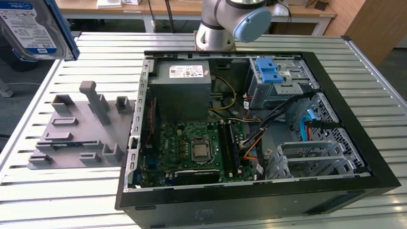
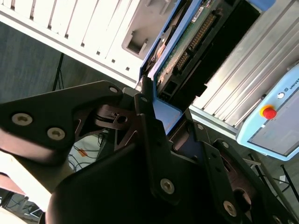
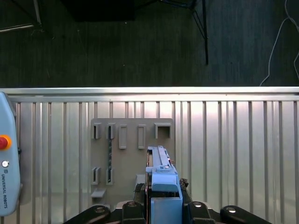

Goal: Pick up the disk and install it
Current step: 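Pick up the disk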

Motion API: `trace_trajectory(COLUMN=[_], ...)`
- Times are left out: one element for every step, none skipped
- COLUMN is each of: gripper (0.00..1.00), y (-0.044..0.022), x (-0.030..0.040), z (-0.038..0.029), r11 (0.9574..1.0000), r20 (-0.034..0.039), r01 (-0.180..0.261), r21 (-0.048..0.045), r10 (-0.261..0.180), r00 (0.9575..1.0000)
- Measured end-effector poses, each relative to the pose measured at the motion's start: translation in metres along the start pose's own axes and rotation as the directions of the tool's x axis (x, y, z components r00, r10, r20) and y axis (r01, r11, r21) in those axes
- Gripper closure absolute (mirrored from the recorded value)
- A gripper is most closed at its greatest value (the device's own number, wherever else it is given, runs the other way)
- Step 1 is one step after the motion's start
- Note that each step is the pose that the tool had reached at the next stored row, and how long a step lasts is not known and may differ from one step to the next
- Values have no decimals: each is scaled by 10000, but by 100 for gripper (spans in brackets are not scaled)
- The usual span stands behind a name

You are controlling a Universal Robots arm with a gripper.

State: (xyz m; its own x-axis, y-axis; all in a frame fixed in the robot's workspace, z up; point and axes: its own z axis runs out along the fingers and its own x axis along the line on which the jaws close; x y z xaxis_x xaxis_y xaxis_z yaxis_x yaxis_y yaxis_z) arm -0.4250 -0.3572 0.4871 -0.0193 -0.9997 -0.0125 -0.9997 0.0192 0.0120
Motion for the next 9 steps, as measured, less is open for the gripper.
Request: trace_trajectory(gripper=[64, 64, 64, 64, 64, 64, 64, 64, 64], y=[0, 0, 0, -1, -1, -1, -1, -1, -2], x=[9, 19, 28, 38, 52, 66, 81, 98, 115], z=[0, 0, 0, 0, 0, 0, -1, -1, -1], r11=[10000, 10000, 10000, 10000, 10000, 10000, 10000, 10000, 9999], r20=[1, 0, 0, 0, -1, 0, -1, -1, -1], r01=[16, 38, 57, 72, 82, 88, 94, 98, 100], r21=[1, -1, 0, 0, 0, 0, -1, -1, -1], r10=[-16, -38, -57, -72, -82, -88, -94, -98, -100], r00=[10000, 10000, 10000, 10000, 10000, 10000, 10000, 10000, 9999])
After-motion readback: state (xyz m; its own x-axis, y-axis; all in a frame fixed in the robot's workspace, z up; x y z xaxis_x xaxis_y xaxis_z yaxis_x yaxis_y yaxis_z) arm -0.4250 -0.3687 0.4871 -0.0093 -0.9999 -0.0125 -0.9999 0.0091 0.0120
